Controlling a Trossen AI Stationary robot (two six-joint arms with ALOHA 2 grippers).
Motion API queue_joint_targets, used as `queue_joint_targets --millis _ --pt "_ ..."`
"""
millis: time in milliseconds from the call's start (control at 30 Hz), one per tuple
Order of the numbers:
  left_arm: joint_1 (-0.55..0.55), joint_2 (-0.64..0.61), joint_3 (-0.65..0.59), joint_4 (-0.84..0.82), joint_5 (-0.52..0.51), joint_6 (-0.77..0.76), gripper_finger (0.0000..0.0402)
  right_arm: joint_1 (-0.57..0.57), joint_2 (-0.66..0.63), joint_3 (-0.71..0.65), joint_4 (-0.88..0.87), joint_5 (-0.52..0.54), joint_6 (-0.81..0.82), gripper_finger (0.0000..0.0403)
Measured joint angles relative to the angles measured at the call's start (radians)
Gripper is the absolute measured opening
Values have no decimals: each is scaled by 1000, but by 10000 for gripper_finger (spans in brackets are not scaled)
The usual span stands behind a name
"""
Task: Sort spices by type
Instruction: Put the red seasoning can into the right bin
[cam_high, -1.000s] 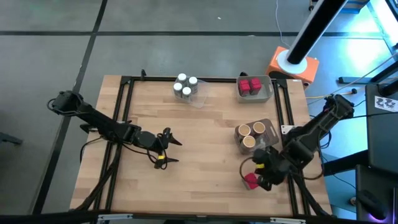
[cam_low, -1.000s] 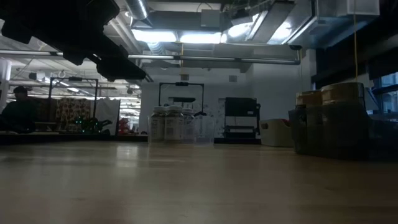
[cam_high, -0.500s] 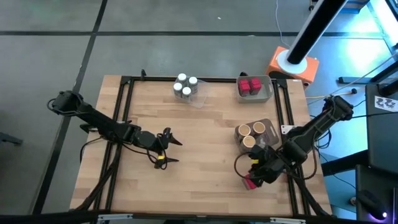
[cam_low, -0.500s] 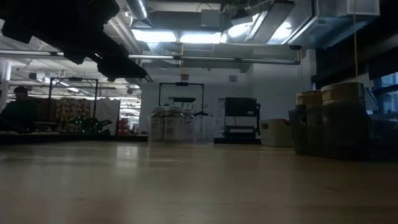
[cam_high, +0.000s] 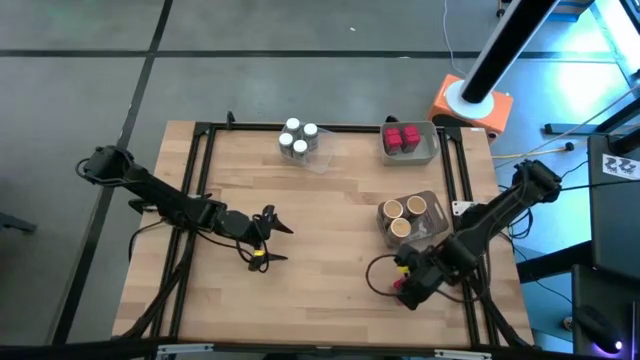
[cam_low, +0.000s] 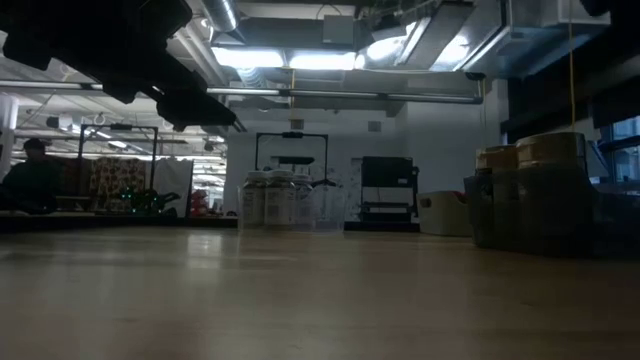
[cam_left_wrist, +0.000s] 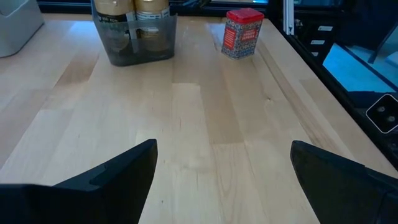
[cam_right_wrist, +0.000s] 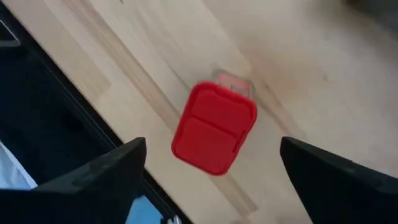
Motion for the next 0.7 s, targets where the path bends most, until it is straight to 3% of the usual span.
queue_joint_targets --millis 167,700 --pt "0 0 0 0 0 0 351 0 36 0 0 -46 0 351" --pt "0 0 0 0 0 0 351 -31 159 0 37 -62 1 349"
